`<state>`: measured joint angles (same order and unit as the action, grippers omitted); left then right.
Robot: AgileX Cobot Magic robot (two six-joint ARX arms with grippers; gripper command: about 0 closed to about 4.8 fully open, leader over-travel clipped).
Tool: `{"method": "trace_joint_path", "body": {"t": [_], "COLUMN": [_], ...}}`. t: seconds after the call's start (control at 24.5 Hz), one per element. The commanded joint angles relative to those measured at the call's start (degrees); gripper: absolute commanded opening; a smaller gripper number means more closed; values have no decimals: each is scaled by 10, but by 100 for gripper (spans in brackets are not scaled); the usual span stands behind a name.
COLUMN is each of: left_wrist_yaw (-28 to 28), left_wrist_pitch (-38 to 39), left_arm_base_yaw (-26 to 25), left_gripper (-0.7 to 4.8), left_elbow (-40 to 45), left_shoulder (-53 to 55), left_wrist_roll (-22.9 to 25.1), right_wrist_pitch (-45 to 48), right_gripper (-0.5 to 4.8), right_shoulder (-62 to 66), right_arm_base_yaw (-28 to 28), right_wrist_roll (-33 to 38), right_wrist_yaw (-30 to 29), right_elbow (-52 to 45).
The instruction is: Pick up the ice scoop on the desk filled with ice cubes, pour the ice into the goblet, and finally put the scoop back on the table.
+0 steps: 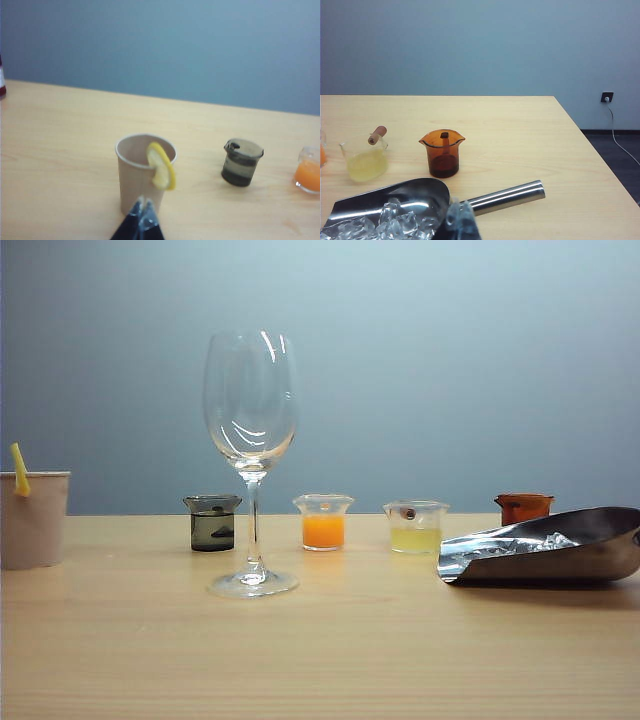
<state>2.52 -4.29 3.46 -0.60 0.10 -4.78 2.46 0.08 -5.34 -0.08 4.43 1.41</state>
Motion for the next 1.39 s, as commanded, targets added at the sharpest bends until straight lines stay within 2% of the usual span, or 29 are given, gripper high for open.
{"method": "trace_joint_path", "body": {"t": [0.04,0.12,0.29,0.33,0.37,0.45,0.53,0.57,0.78,0.98,1.1,1.18,1.31,1.39], "left_wrist_yaw": [1,1,-29,-44,-71,-112,-141,-161,-226,-285,-318,-312,-251,-230], "left_wrist_pitch": [16,36,55,56,56,61,60,61,83,84,86,90,93,85], "left_arm_base_yaw": [-1,-1,-1,-1,-1,-1,-1,0,0,0,6,31,96,131], "left_gripper": [-6,-6,-6,-6,-6,-6,-6,-6,-6,-6,-6,-6,-6,-6], "left_elbow": [-52,-82,-179,-205,-238,-283,-311,-336,-382,-382,-382,-382,-382,-383], "left_shoulder": [1,5,66,90,121,164,190,213,257,267,287,308,341,358], "left_wrist_roll": [1,1,3,5,28,43,43,43,43,41,19,14,15,22], "right_wrist_pitch": [-36,-43,-37,-32,-17,-14,-13,-12,38,118,135,177,259,301], "right_gripper": [-6,-6,-6,-6,-6,-6,-6,-6,-6,-6,-6,-6,-6,-6], "right_shoulder": [17,47,173,200,224,250,260,271,277,284,304,332,407,447], "right_arm_base_yaw": [-1,-1,-1,1,1,1,3,8,45,90,130,151,166,166], "right_wrist_roll": [5,11,150,205,278,335,357,404,546,605,614,614,614,614], "right_wrist_yaw": [28,28,26,25,19,14,3,-3,-16,-45,-109,-148,-191,-198], "right_elbow": [89,130,228,239,241,236,229,221,150,65,39,30,28,28]}}
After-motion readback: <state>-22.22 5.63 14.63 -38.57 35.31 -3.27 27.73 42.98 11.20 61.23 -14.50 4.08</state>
